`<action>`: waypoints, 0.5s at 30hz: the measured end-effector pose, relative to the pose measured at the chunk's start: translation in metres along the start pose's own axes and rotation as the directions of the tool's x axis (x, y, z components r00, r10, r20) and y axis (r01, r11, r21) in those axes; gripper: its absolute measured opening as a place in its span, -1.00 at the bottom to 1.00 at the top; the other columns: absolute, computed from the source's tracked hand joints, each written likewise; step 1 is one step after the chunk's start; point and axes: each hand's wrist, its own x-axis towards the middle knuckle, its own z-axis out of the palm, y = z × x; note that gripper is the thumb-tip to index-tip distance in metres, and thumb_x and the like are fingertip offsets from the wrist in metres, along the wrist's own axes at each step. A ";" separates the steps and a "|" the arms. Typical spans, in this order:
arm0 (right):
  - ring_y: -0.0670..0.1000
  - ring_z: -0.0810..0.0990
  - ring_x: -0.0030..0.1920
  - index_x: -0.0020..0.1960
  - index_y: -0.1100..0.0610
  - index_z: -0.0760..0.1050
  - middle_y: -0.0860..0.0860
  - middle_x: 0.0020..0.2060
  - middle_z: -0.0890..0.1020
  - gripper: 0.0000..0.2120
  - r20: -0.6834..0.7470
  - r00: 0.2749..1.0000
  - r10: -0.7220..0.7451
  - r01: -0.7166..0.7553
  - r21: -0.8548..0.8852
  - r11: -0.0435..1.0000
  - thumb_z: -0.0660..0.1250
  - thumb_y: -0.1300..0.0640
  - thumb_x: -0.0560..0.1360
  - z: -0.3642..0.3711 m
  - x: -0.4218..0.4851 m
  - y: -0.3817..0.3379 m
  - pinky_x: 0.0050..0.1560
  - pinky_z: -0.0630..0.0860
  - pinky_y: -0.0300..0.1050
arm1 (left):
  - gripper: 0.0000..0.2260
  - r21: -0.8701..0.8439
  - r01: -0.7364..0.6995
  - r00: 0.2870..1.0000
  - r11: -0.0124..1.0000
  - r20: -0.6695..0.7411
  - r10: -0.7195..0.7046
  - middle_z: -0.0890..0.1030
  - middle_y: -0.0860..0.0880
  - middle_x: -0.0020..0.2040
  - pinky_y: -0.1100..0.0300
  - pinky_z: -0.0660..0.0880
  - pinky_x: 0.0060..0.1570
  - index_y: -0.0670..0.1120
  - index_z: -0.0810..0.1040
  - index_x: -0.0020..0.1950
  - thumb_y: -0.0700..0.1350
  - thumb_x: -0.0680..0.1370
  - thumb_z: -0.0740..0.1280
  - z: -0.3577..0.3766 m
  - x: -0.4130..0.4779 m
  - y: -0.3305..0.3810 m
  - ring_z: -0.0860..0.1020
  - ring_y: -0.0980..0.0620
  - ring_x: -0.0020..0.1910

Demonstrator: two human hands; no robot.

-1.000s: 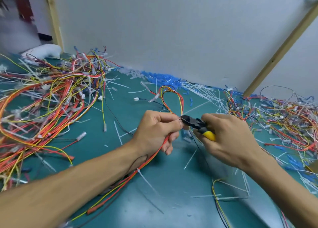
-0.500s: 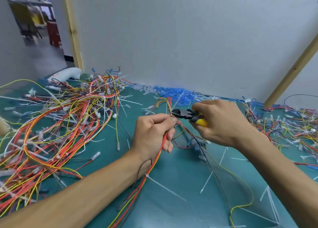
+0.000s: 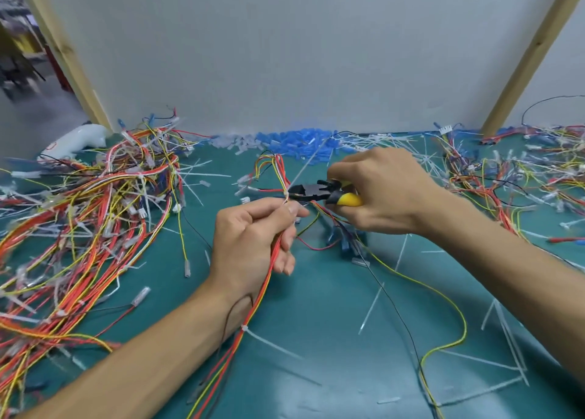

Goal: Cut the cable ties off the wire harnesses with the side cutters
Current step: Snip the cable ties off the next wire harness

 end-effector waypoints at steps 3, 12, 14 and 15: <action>0.18 0.49 -0.22 -0.13 0.06 0.51 -0.02 -0.26 0.56 -0.77 0.011 0.999 -0.031 0.030 0.029 0.999 0.37 -0.11 0.47 0.001 0.004 0.003 -0.28 0.46 0.06 | -0.83 0.002 -0.003 1.000 1.000 -0.007 0.003 0.38 -0.10 -0.51 0.24 0.35 -0.60 -0.39 0.65 -0.09 -0.29 0.60 0.36 0.001 -0.001 0.001 0.26 0.03 -0.69; 0.25 0.45 -0.27 -0.17 0.09 0.47 0.00 -0.32 0.51 -0.82 -0.025 0.997 -0.069 0.069 -0.002 0.998 0.29 -0.03 0.43 -0.008 0.005 0.011 -0.36 0.38 0.00 | -0.83 -0.004 0.011 1.000 1.000 -0.013 -0.011 0.38 -0.11 -0.51 0.25 0.35 -0.60 -0.39 0.65 -0.09 -0.30 0.60 0.35 0.001 -0.004 0.001 0.25 0.04 -0.69; 0.25 0.49 -0.25 -0.13 0.08 0.51 0.00 -0.29 0.56 -0.76 -0.016 0.997 -0.081 0.080 -0.020 0.997 0.21 -0.06 0.42 -0.012 0.006 0.009 -0.32 0.47 0.05 | -0.83 0.011 0.011 1.000 1.000 0.005 -0.011 0.39 -0.12 -0.50 0.25 0.35 -0.60 -0.37 0.66 -0.11 -0.30 0.61 0.35 0.002 -0.005 0.001 0.25 0.04 -0.69; 0.25 0.52 -0.23 -0.11 0.08 0.54 0.00 -0.26 0.59 -0.72 -0.016 0.995 -0.096 0.095 -0.023 0.995 0.18 -0.08 0.42 -0.013 0.006 0.007 -0.30 0.48 0.07 | -0.83 0.023 0.010 1.000 1.000 0.016 -0.011 0.39 -0.12 -0.50 0.24 0.35 -0.60 -0.36 0.66 -0.11 -0.30 0.61 0.35 0.003 -0.005 0.000 0.26 0.03 -0.69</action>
